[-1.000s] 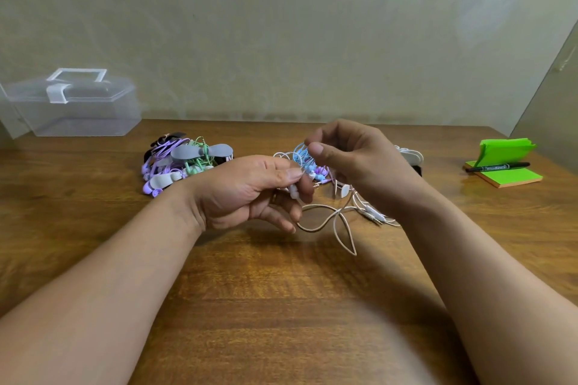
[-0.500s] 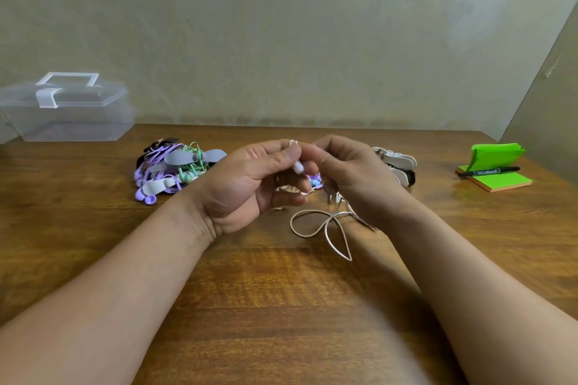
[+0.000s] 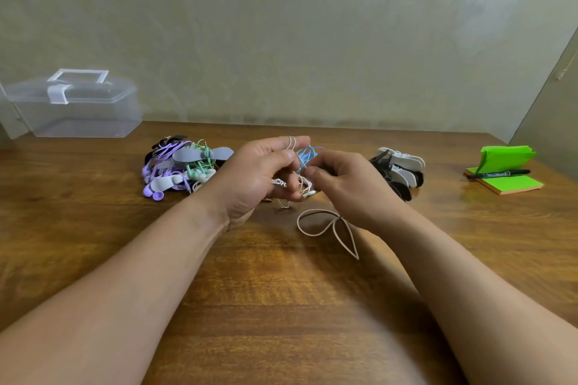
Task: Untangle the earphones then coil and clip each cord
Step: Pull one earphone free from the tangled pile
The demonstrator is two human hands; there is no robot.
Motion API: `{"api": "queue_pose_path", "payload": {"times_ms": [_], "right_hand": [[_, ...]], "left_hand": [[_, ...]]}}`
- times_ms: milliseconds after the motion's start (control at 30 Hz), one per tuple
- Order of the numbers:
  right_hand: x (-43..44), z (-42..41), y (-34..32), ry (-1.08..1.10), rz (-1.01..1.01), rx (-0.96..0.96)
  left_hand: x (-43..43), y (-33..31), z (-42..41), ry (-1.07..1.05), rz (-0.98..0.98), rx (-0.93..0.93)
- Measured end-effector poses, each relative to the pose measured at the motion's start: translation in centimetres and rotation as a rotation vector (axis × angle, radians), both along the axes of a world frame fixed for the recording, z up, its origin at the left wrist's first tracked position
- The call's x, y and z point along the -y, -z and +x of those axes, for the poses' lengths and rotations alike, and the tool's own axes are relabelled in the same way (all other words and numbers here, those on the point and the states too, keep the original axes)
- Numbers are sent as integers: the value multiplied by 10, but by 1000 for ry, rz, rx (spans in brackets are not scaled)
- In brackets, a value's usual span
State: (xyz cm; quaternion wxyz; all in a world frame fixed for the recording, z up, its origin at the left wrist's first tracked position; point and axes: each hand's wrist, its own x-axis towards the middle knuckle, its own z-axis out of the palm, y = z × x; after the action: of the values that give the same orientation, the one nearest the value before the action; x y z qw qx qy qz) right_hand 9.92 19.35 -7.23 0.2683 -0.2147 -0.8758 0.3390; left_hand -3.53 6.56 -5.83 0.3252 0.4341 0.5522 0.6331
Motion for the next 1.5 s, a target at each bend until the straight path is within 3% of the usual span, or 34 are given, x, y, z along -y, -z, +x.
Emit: {"api": "queue_pose_path", "payload": {"times_ms": [200, 500, 667, 833, 900, 967, 1133, 1267, 1400, 1500], "right_hand": [[4, 1, -1, -19, 43, 9], [12, 0, -1, -65, 133, 194], [14, -1, -1, -22, 226, 131], [12, 5, -14, 33, 271, -50], [10, 8, -17, 34, 264, -85], [7, 9, -20, 16, 199, -139], [-3, 15, -26, -115, -169, -282], [-13, 15, -21, -156, -405, -306], [-25, 11, -8, -285, -810, -255], [-25, 5, 4, -367, -869, -176]], "left_hand": [[-3, 0, 1, 110, 52, 92], [-5, 1, -1, -73, 45, -39], [-6, 10, -12, -167, -108, -334], [1, 7, -5, -65, -245, -639], [3, 6, 0, -10, -295, -665], [6, 6, 4, 60, -326, -617], [9, -1, 9, 347, -203, -229], [10, -5, 4, 450, -136, 72], [8, -3, 7, 525, -97, 110], [9, -3, 8, 566, -23, 127]]}}
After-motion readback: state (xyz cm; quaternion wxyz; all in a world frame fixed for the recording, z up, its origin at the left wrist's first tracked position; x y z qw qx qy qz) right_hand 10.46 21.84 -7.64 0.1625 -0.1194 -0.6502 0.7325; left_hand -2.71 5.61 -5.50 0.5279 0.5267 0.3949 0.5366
